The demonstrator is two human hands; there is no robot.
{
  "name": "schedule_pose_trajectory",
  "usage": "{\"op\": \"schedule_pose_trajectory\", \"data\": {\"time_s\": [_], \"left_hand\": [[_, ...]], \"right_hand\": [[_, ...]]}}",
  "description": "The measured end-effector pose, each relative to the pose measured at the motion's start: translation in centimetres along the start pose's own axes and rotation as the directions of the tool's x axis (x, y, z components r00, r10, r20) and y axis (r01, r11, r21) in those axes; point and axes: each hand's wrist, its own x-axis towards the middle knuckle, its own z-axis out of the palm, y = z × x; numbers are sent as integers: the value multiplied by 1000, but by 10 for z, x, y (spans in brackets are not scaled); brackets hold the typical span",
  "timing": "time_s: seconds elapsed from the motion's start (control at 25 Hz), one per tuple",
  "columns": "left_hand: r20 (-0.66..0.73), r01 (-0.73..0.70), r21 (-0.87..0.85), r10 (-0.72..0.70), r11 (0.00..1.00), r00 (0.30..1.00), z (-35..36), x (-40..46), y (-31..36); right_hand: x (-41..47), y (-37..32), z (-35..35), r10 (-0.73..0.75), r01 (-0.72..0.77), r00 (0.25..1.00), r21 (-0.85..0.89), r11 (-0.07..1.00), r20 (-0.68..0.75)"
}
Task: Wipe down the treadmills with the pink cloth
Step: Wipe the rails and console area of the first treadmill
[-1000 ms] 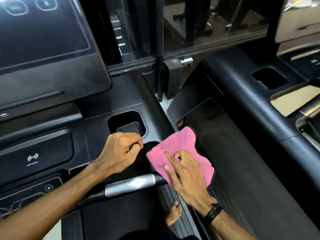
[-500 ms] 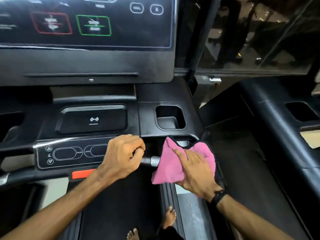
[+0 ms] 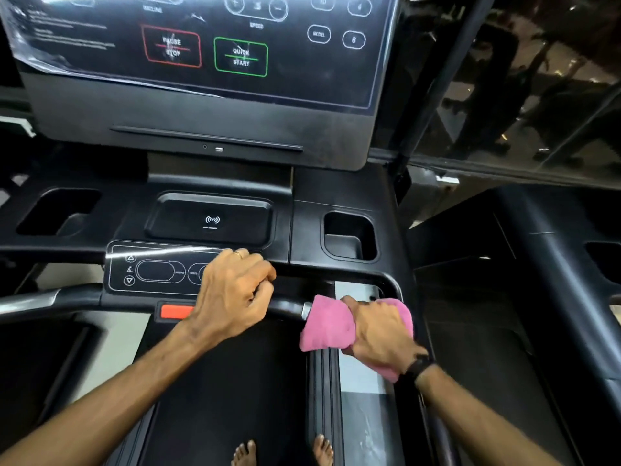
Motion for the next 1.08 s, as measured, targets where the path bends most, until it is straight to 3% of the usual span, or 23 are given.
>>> {"op": "schedule_pose_trajectory", "data": {"time_s": [0.08,0.16,0.24,0.28,0.32,0.36,0.4,0.48,0.52,0.56,0.6,0.64,0.68,0.76,0.8,0.84,0.92,0.96,1.0,1.08], "left_hand": [[-7,8,30,-8,1000,1000,-3,-1,1],[-16,17,41,-17,999,1000,-5,-5,2],[-10,25,57,-24,998,1000,-7,-12,0],[-1,34,64,-34,997,999,-7,-16,-2],[3,52,72,-52,996,999,-7,-20,-4],[1,68,78,-68,995,998,-7,-22,-6],[3,77,77,-77,994,997,-7,-24,-8],[8,71,64,-72,995,997,-5,-23,-9],[14,66,50,-67,997,998,-4,-24,-7],[22,60,35,-60,998,998,-3,-27,-4],[31,48,24,-48,999,998,-1,-30,0],[46,38,15,-39,999,998,1,-33,2],[72,35,5,-35,999,997,3,-36,3],[91,44,2,-44,999,995,5,-41,0],[82,45,5,-45,999,996,6,-41,-2],[80,38,5,-38,999,996,5,-41,-3],[91,21,-8,-21,1000,996,2,-42,-5],[91,27,-14,-25,1000,996,1,-44,-5],[88,40,-20,-38,999,995,0,-46,-6],[87,72,-34,-69,997,994,-3,-49,-8]], "right_hand": [[14,10,-23,-76,16,964,231,973,254],[13,7,-21,-55,-5,968,237,971,246],[0,-10,4,1,2,996,38,999,-84],[-9,-17,17,8,-16,973,-30,999,-232],[-12,-22,24,18,-36,959,-58,998,-282],[-6,-22,20,6,-30,970,-97,995,-245],[4,-17,4,-20,14,994,-56,998,-105],[24,-6,-26,-77,14,965,243,970,250],[31,-3,-33,-115,-5,933,333,943,342],[31,-6,-32,-131,9,937,352,936,325],[29,-14,-23,-102,39,972,279,959,212],[23,-27,-7,-71,71,997,129,989,-1],[13,-38,10,-73,75,978,6,997,-197],[9,-52,20,-40,19,967,-86,996,-251],[20,-49,6,-57,45,987,-79,996,-153],[33,-44,-11,-69,70,997,38,997,-28],[52,-39,-32,-106,27,954,274,961,280],[56,-43,-32,-123,43,957,291,956,262],[52,-55,-25,-77,41,985,219,975,156],[34,-77,2,-75,71,977,-28,997,-200]]}}
